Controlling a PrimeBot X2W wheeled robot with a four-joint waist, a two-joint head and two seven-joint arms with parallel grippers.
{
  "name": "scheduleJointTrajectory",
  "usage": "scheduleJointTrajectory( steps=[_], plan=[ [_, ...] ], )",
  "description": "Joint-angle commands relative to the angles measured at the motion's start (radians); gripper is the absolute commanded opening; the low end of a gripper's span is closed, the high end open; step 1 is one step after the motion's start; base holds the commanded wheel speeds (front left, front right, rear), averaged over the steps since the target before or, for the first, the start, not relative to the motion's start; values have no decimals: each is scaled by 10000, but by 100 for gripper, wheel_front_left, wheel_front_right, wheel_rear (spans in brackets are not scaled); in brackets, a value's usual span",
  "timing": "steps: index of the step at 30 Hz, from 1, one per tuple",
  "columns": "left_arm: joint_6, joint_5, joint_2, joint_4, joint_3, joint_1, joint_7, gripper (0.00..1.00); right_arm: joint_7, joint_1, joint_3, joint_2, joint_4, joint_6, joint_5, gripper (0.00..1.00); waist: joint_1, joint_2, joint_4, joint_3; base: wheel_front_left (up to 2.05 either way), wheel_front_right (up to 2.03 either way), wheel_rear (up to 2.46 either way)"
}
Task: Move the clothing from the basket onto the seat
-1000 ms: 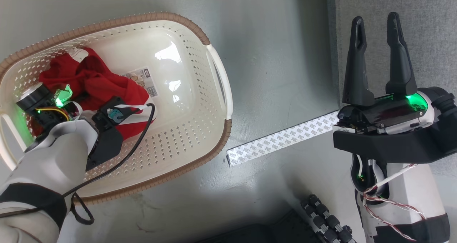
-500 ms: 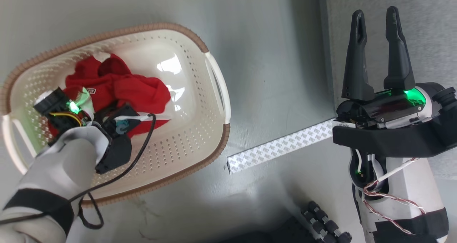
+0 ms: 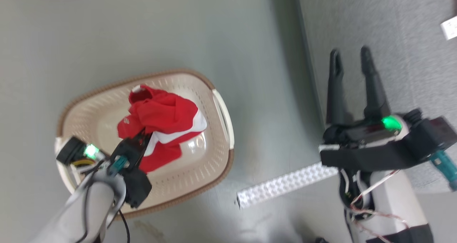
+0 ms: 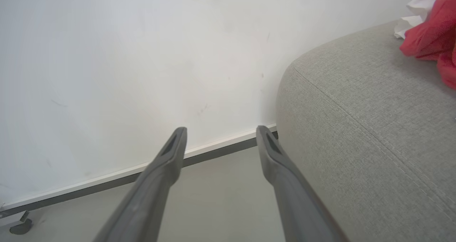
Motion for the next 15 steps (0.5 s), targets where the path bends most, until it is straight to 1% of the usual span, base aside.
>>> scheduleJointTrajectory(
  steps=[1,4,7,12,15],
  plan=[
    [59,-57,99,-163,112,311,-57,0,-4,218,62,0,30,1,96,100,1,0,379,-1464,0,0,0],
    [250,-147,312,-1370,815,1289,-57,0,-4,494,231,-4,189,1,191,100,1,0,449,-2210,0,0,0],
    [411,-223,333,-2327,1548,2210,-57,0,-4,833,358,-4,367,1,166,100,1,0,566,-2935,0,0,0],
    [402,-427,67,-3477,2911,3705,-58,0,-4,1369,480,-4,709,1,72,100,1,0,708,-4052,0,0,0],
    [354,-424,-182,-4141,3747,4553,-60,0,-4,1772,572,-117,934,1,226,100,1,0,841,-4778,0,0,0]
  ],
)
